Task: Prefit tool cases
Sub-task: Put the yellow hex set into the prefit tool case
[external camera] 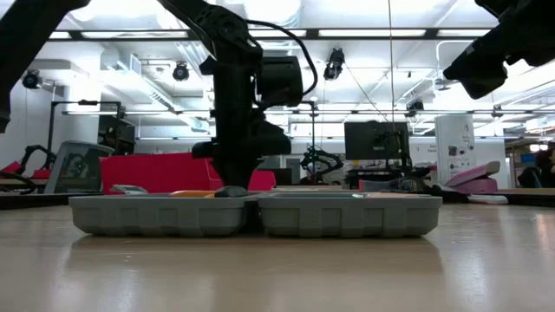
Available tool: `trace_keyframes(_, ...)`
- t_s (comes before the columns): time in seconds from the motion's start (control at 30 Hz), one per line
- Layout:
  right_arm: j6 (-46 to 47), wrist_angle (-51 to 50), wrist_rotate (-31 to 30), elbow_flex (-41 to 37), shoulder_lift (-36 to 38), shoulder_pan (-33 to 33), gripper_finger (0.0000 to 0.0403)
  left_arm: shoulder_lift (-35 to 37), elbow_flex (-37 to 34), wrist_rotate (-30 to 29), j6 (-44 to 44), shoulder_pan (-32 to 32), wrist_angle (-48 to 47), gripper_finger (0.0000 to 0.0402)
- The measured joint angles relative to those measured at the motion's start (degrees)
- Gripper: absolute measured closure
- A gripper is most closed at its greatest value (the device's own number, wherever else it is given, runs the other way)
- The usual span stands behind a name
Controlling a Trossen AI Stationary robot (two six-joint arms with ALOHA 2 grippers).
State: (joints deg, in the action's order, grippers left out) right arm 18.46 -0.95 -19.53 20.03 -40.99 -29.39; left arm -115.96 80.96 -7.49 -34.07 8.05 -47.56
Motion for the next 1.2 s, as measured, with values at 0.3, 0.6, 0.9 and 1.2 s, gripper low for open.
trace_keyframes(0.3, 0.0, 0.0, -1.4, 0.0, 0.0, 0.0, 0.0204, 4.9, -0.1, -2.4, 0.5, 0.0, -3.2, 0.04)
trace_keyframes(0.6, 0.2, -0.1, -1.5, 0.0, 0.0, 0.0, 0.0204, 11.5, 0.0, 3.0, 0.7, -0.7, -6.6, 0.0401)
trace_keyframes(0.9, 0.2, -0.3, -1.5, 0.0, 0.0, 0.0, 0.0204, 11.2, 0.0, 13.1, 3.5, -9.7, -16.0, 0.0399)
trace_keyframes(1.2, -0.3, 0.0, -1.5, 0.0, 0.0, 0.0, 0.0204, 8.1, 0.0, 10.5, 1.3, -18.6, -14.9, 0.0397)
